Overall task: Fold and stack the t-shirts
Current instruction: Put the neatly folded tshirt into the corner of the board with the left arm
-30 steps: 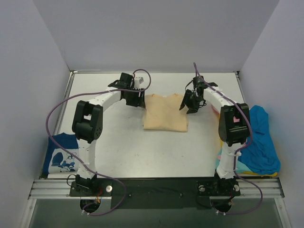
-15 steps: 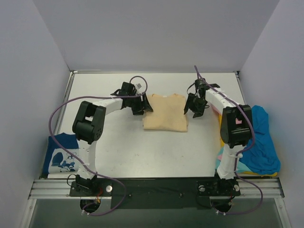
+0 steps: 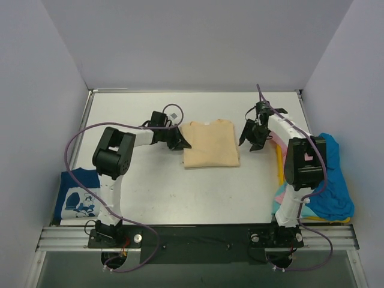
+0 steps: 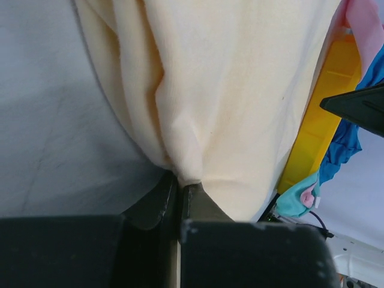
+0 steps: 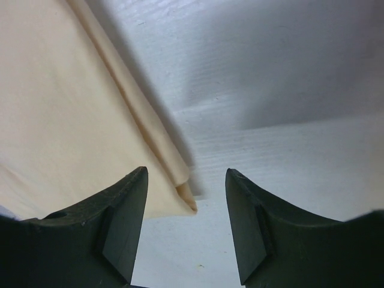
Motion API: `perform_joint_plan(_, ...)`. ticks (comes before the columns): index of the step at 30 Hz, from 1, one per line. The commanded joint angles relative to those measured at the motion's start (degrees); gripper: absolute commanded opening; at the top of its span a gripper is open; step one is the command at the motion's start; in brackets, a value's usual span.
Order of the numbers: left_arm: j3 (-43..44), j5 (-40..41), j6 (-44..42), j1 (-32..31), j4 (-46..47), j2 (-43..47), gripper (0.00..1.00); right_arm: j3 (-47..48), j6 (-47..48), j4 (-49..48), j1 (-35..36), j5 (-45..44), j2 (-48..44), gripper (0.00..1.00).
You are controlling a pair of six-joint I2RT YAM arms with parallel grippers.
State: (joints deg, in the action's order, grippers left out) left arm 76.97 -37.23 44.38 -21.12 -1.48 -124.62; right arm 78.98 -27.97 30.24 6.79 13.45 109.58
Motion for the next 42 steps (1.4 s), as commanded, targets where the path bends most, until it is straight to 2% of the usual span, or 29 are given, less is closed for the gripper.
perform_joint_plan(1, -4.0, -0.1, -5.6, 4.5, -6.9, 5.5, 0.00, -2.2, 0.6, 1.6, -1.2, 0.1, -7.8, 0.50)
perform_joint_plan(2, -4.4, 0.6, -7.4, 6.2, -11.7, 7.5, 0.00, -2.9, 0.7, 1.6, -1.2, 0.0, -8.7, 0.50)
perform_joint_plan(4, -3.6, 0.8, -16.6, 8.0, -20.9, 9.5, 0.00, -4.0, 0.8, 1.5, -1.2, 0.3, -9.8, 0.50)
perform_joint_plan(6, -3.4, 1.5, -21.0, 9.5, -29.8, 11.1, 0.00, -4.7, 0.9, 1.5, -1.2, 0.3, -10.6, 0.50)
perform_joint_plan(8, -3.9, 3.7, -30.6, 10.3, -37.1, 13.3, 0.00, -5.3, 1.1, 1.4, -1.2, 0.2, -11.3, 0.50)
perform_joint_plan(16, -5.2, 15.2, -51.5, 12.2, -57.6, 20.9, 0.00, -6.7, 2.1, 1.5, -1.3, -0.6, -13.9, 0.50)
perform_joint_plan(21, -10.3, 24.6, -56.8, 13.8, -60.6, 27.0, 0.00, -7.8, 2.8, 1.4, -1.5, -1.1, -15.4, 0.50)
perform_joint_plan(25, -7.6, 27.8, -60.3, 15.9, -65.7, 30.7, 0.00, -8.6, 3.5, 1.5, -1.8, -1.1, -16.7, 0.50)
perform_joint_plan(31, -10.8, 33.5, -63.2, 16.7, -69.6, 37.9, 0.00, -10.3, 4.2, 1.1, -2.1, -1.3, -18.4, 0.50)
perform_joint_plan(35, -13.4, 36.1, -65.1, 20.9, -71.6, 41.9, 0.00, -12.2, 4.5, 0.9, -2.5, -1.4, -19.8, 0.50)
perform_joint_plan(36, -13.7, 36.7, -65.6, 23.7, -72.1, 43.0, 0.00, -12.4, 4.7, 0.8, -2.6, -1.4, -20.3, 0.50)
perform_joint_plan(42, -12.5, 43.5, -70.2, 31.1, -72.3, 49.9, 0.00, -14.0, 5.7, 0.5, -3.1, -1.3, -21.5, 0.50)
